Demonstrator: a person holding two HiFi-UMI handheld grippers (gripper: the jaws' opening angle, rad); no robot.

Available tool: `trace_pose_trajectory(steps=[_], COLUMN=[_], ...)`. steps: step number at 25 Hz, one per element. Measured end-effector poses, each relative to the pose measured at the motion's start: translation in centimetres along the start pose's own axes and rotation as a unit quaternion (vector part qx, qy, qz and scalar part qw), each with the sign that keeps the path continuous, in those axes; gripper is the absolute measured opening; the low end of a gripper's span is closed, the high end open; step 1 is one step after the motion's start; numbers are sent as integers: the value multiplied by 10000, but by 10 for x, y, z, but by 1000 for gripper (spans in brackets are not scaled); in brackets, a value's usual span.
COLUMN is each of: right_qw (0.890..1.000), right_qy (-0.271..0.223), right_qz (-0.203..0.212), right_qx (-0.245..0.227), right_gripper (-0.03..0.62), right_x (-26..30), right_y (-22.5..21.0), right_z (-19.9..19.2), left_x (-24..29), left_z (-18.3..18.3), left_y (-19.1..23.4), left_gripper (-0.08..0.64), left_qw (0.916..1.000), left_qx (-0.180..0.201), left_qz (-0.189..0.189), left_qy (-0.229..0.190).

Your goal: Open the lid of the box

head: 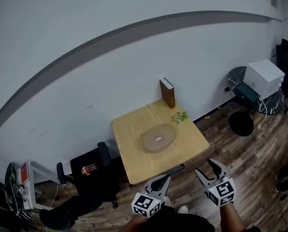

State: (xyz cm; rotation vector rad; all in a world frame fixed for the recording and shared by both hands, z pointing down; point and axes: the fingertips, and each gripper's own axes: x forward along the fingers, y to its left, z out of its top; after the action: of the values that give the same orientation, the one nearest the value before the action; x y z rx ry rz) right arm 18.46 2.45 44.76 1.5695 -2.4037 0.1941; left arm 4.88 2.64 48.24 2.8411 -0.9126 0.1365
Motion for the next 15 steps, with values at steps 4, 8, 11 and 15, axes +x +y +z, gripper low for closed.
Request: trace_pose_trajectory(steps=[4, 8, 11, 15], right_qw=[9997, 9987, 9973, 9939], right_qy=[-43, -91, 29, 204], right_qz=[224, 456, 634, 940], right_qx=[-38, -203, -356, -533], right_gripper=[259, 261, 265, 270], right_x=[22, 47, 70, 104], right_y=[-1, 2, 3, 6], right_z=[-9, -9, -6, -5], left_x=[5, 10, 18, 30], left_z=[-4, -6, -6, -12], left_y=[14, 34, 51, 75], left_gripper=[18, 18, 18, 18], left_qw=[9999, 9995, 9991, 9988], left_qx=[-75, -157, -229, -268], left_qz=[121, 275, 351, 409], left_qy=[0, -34, -42, 55])
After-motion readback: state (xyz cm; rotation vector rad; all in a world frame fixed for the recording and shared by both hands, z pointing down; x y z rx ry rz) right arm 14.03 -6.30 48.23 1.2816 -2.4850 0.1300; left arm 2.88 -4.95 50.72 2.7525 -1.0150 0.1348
